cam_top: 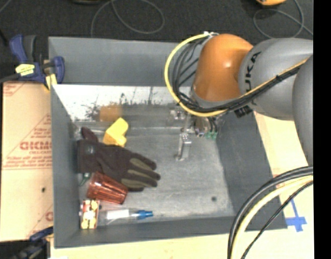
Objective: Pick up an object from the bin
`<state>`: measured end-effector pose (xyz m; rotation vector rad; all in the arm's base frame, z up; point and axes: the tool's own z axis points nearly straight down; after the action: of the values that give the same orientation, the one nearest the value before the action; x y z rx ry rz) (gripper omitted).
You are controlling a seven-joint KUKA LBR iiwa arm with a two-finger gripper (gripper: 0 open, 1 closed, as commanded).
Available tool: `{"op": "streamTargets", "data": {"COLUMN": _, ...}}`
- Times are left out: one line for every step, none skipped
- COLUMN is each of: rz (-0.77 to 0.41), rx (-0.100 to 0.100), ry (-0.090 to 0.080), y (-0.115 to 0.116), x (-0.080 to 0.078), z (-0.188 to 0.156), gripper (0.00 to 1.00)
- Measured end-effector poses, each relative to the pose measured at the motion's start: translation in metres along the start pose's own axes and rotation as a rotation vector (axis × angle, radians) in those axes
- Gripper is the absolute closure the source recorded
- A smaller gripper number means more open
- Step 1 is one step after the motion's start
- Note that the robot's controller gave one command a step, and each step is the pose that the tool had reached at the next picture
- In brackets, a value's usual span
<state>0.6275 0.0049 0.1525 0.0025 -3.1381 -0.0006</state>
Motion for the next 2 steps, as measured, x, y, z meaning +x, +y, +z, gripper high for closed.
{"op": "streamTargets", "data": {"rz": 0.0, "rx": 0.0, "ry": -0.008, "y": 0.0, "x": -0.001, "z": -0.005, "gripper": 0.0}}
{"op": "streamTargets", "data": {"rz": -0.011, "rx": 0.002, "ry": -0.007, "y": 0.04, "x": 0.004, "z": 0.003, "gripper": 0.0}}
